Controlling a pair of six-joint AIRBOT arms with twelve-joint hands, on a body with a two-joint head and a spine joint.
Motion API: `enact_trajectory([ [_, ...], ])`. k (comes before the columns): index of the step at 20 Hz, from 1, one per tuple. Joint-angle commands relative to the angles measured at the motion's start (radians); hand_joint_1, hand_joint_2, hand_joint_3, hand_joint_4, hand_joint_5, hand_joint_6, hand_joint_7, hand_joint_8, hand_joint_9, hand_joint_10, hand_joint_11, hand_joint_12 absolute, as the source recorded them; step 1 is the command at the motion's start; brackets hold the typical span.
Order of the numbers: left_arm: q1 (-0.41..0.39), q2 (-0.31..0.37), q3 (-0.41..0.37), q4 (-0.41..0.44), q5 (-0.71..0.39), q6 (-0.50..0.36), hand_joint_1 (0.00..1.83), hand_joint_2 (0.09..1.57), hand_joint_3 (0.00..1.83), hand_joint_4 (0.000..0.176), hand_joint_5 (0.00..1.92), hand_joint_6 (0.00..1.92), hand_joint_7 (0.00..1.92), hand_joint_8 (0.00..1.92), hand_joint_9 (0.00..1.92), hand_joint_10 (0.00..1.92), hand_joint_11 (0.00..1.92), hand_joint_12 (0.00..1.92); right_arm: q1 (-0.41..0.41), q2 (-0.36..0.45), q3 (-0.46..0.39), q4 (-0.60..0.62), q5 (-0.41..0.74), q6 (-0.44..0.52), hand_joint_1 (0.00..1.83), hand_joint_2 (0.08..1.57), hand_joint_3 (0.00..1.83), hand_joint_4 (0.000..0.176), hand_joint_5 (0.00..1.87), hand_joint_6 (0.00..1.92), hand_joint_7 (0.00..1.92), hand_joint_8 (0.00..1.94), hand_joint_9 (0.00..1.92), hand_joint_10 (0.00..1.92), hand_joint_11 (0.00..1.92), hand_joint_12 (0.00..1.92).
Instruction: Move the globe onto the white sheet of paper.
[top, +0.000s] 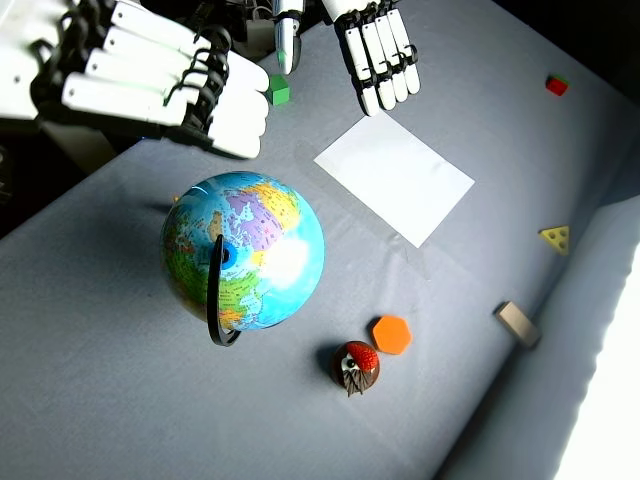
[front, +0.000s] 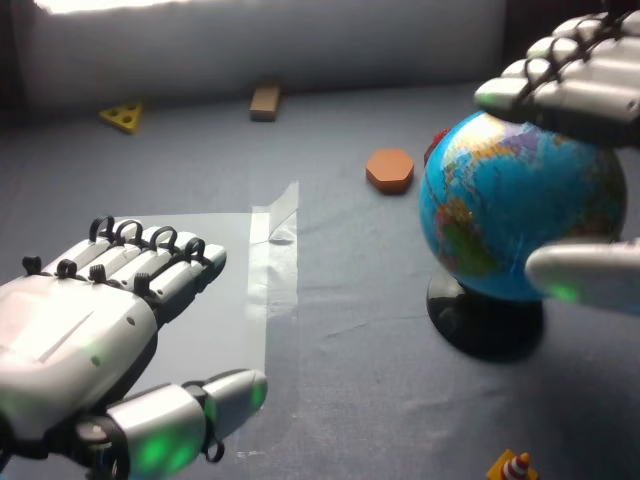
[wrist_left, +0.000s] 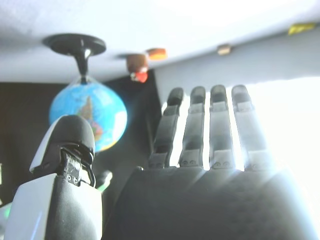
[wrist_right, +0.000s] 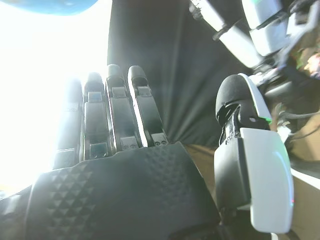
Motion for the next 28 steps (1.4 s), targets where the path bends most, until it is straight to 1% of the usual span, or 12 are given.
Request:
enact_trajectory([
  [1,0.016,-0.005,0.006,0.084,-0.113,-0.022,0.0,1.18,0.0,0.0,0.09,0.0,0.07,0.0,0.04,0.0,0.01,0.03,0.012,0.007,0.009,-0.034,-0.122,0.011,0.09,1.15,0.0,0.0,0.22,0.01,0.21,0.0,0.16,0.01,0.0,0.26],
  [3,0.073,-0.025,0.014,0.118,-0.202,-0.057,0.0,1.18,0.0,0.0,0.09,0.0,0.07,0.0,0.04,0.0,0.01,0.03,0.01,0.012,0.035,-0.034,-0.12,0.056,0.09,1.15,0.0,0.0,0.23,0.01,0.22,0.0,0.16,0.01,0.0,0.26],
  [4,0.124,-0.045,0.027,0.143,-0.249,-0.095,0.0,1.17,0.0,0.0,0.09,0.0,0.07,0.0,0.04,0.0,0.01,0.03,0.013,0.012,0.052,-0.034,-0.102,0.062,0.09,1.15,0.0,0.0,0.22,0.01,0.22,0.0,0.17,0.01,0.0,0.26],
  [7,0.187,-0.085,0.048,0.182,-0.279,-0.148,0.0,1.18,0.0,0.0,0.09,0.0,0.07,0.0,0.04,0.0,0.01,0.03,0.007,0.013,0.06,-0.034,-0.096,0.021,0.09,1.15,0.0,0.0,0.22,0.01,0.22,0.0,0.17,0.01,0.0,0.26],
  [9,0.2,-0.113,0.056,0.203,-0.266,-0.149,0.0,1.18,0.0,0.0,0.09,0.0,0.07,0.0,0.04,0.0,0.0,0.03,0.0,0.019,0.063,-0.034,-0.08,-0.021,0.09,1.15,0.0,0.0,0.22,0.01,0.23,0.01,0.17,0.01,0.0,0.27],
  [11,0.22,-0.143,0.06,0.223,-0.28,-0.148,0.0,1.18,0.0,0.0,0.09,0.0,0.07,0.0,0.04,0.0,0.0,0.03,-0.008,0.03,0.07,-0.034,-0.068,-0.024,0.09,1.15,0.0,0.0,0.22,0.01,0.23,0.01,0.17,0.01,0.0,0.27],
  [14,0.235,-0.168,0.072,0.24,-0.294,-0.148,0.0,1.18,0.0,0.0,0.1,0.0,0.07,0.0,0.04,0.0,0.0,0.03,-0.02,0.041,0.088,-0.034,-0.052,-0.012,0.1,1.15,0.0,0.0,0.22,0.01,0.23,0.0,0.17,0.0,0.0,0.24],
  [16,0.235,-0.191,0.093,0.24,-0.294,-0.152,0.0,1.18,0.0,0.0,0.1,0.0,0.07,0.0,0.04,0.0,0.0,0.04,-0.029,0.053,0.115,-0.034,-0.025,0.042,0.1,1.15,0.0,0.0,0.22,0.0,0.23,0.0,0.17,0.0,0.0,0.24],
  [18,0.234,-0.209,0.117,0.242,-0.278,-0.152,0.0,1.18,0.0,0.0,0.1,0.0,0.07,0.0,0.04,0.0,0.0,0.04,-0.039,0.057,0.148,-0.034,0.007,0.066,0.09,1.15,0.0,0.0,0.22,0.0,0.23,0.0,0.17,0.01,0.0,0.26],
  [21,0.231,-0.228,0.15,0.256,-0.244,-0.166,0.0,1.18,0.0,0.0,0.1,0.0,0.07,0.0,0.04,0.0,0.0,0.04,-0.044,0.076,0.163,-0.034,0.026,0.109,0.09,1.15,0.0,0.0,0.23,0.01,0.23,0.0,0.19,0.01,0.0,0.3],
  [25,0.231,-0.245,0.179,0.258,-0.239,-0.164,0.0,1.18,0.0,0.0,0.1,0.0,0.07,0.0,0.04,0.0,0.0,0.04,-0.052,0.087,0.166,-0.034,0.032,0.106,0.1,1.15,0.0,0.0,0.23,0.0,0.23,0.0,0.19,0.01,0.0,0.3],
  [28,0.217,-0.264,0.19,0.235,-0.214,-0.159,0.0,1.17,0.0,0.0,0.1,0.0,0.07,0.0,0.05,0.0,0.0,0.04,-0.051,0.092,0.196,-0.034,0.124,0.089,0.11,1.15,0.0,0.0,0.24,0.01,0.24,0.0,0.2,0.01,0.0,0.37],
])
